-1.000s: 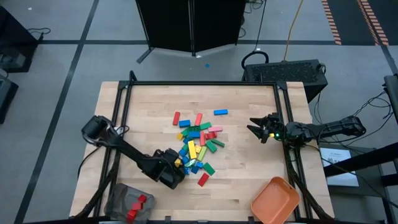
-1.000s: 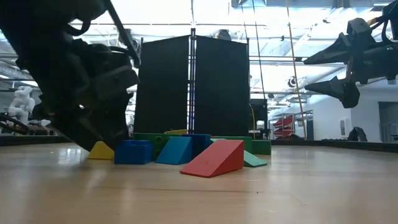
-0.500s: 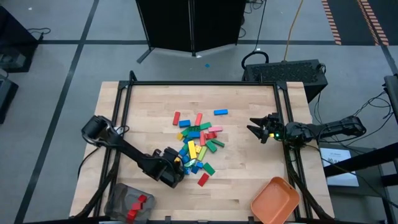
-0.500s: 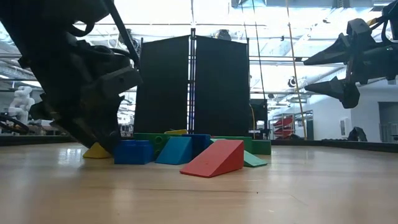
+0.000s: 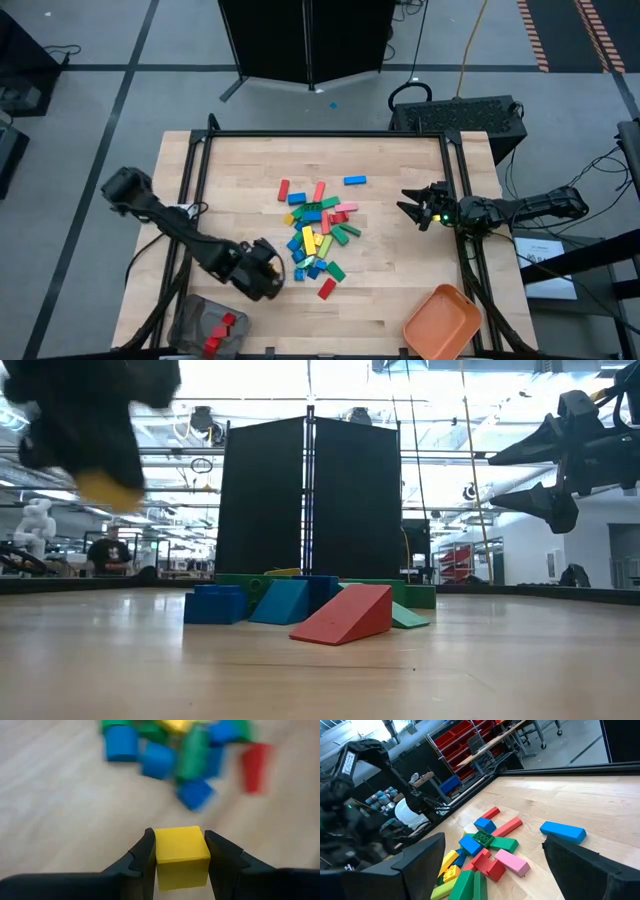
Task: Sort blocks by size
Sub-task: Put the yellow triangular block into the black bin, then put the red rectangular block into the orange bin
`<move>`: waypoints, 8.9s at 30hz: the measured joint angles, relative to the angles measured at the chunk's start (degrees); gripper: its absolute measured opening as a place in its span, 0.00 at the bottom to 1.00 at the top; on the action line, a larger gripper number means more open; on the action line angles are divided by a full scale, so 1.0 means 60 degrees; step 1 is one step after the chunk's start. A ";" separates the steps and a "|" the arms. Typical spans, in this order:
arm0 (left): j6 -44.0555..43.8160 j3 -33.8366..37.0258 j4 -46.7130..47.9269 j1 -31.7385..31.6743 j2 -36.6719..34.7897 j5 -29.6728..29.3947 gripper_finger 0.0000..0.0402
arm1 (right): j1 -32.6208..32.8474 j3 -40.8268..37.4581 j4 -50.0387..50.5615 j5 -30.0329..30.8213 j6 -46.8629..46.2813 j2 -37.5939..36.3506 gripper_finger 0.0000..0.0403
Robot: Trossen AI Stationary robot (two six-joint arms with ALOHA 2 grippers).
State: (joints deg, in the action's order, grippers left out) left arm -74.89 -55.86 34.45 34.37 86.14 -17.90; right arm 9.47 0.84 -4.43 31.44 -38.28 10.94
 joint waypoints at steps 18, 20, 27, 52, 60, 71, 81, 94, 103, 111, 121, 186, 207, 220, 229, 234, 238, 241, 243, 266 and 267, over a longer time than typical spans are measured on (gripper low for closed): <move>-0.1186 0.0008 -0.0162 0.4874 -0.1602 0.2260 0.31 | -0.0003 0.0000 -0.0001 0.0018 -0.0533 0.0021 0.82; -0.1194 0.0097 -0.0104 0.5082 -0.1446 0.2230 0.31 | -0.0002 0.0002 -0.0004 0.0018 -0.0545 0.0021 0.82; -0.1207 0.0350 -0.0004 0.5165 -0.1182 0.2203 0.67 | -0.0004 0.0000 -0.0004 0.0020 -0.0681 0.0021 0.82; 0.1743 0.0033 0.3145 -0.1861 -0.1407 -0.4605 0.80 | -0.0002 0.0000 -0.0004 0.0040 -0.0264 0.0020 0.82; 0.3367 0.0282 0.0573 -0.2745 0.0221 -0.4556 0.80 | -0.0001 0.0001 -0.0004 0.0040 -0.0193 0.0018 0.82; 0.4247 0.2211 -0.2499 -0.2903 0.0526 -0.3711 0.80 | -0.0003 0.0000 -0.0004 0.0042 0.0251 0.0020 0.82; 0.5106 0.3170 -0.4696 -0.3875 0.0522 -0.3111 0.80 | 0.0000 0.0000 -0.0004 0.0041 0.0251 0.0020 0.82; 0.5580 0.3319 -0.6482 -0.4475 0.1486 -0.1941 0.80 | 0.0000 0.0000 -0.0002 0.0043 0.0251 0.0047 0.82; 0.5805 0.3293 -0.6720 -0.4477 0.1957 -0.1649 0.78 | -0.0003 0.0003 -0.0003 0.0043 0.0251 0.0120 0.82; 0.5861 0.3282 -0.6735 -0.4477 0.1965 -0.1464 0.53 | -0.0002 0.0001 -0.0001 0.0043 0.0249 0.0120 0.82; 0.5820 0.3298 -0.6979 -0.4453 0.1938 -0.1410 0.11 | 0.0000 0.0000 0.0000 0.0043 0.0248 0.0120 0.82; 0.1544 0.3115 -0.2568 0.4415 -0.3209 0.4749 0.01 | 0.0000 0.0000 -0.0009 0.0047 -0.1749 0.1327 0.82; 0.0780 0.2702 -0.3094 0.3539 -0.3312 0.6295 0.49 | -0.0002 -0.0007 -0.0168 0.0047 -0.1690 0.1333 0.82; 0.1789 0.1934 0.0519 -0.1001 -0.6168 -0.1273 0.49 | -0.0002 -0.0007 -0.0234 0.0013 -0.1756 0.1333 0.82; 0.2578 0.1938 0.0500 -0.4886 -0.4708 -0.3655 0.49 | -0.0003 -0.0007 -0.0222 -0.0001 -0.1700 0.1333 0.82; 0.2913 0.1942 -0.0903 -0.6455 -0.2845 -0.3263 0.49 | -0.0002 -0.0007 -0.0222 -0.0004 -0.1519 0.1333 0.82; 0.3138 0.1942 -0.2317 -0.7158 -0.1266 -0.2174 0.49 | -0.0002 -0.0006 -0.0212 -0.0005 -0.1512 0.1333 0.82; 0.3127 0.1942 -0.2979 -0.7396 -0.0272 -0.1970 0.49 | -0.0002 -0.0004 -0.0211 -0.0008 -0.1511 0.1333 0.82; 0.3074 0.1942 -0.3223 -0.7519 0.0241 -0.1871 0.49 | -0.0003 -0.0004 -0.0211 -0.0008 -0.1512 0.1333 0.82; 0.3893 0.1895 -0.3804 -0.8197 0.2391 0.0114 0.33 | 0.0000 0.0004 -0.0153 -0.0015 -0.1505 0.1330 0.82; 0.3986 0.1888 -0.3750 -0.8190 0.2391 0.0156 0.28 | -0.0004 0.0004 -0.0146 -0.0011 -0.1508 0.1333 0.82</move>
State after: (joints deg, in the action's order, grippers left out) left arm -50.97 -44.53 11.95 -14.77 100.49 -16.97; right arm 9.45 0.86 -5.30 31.38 -47.33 18.94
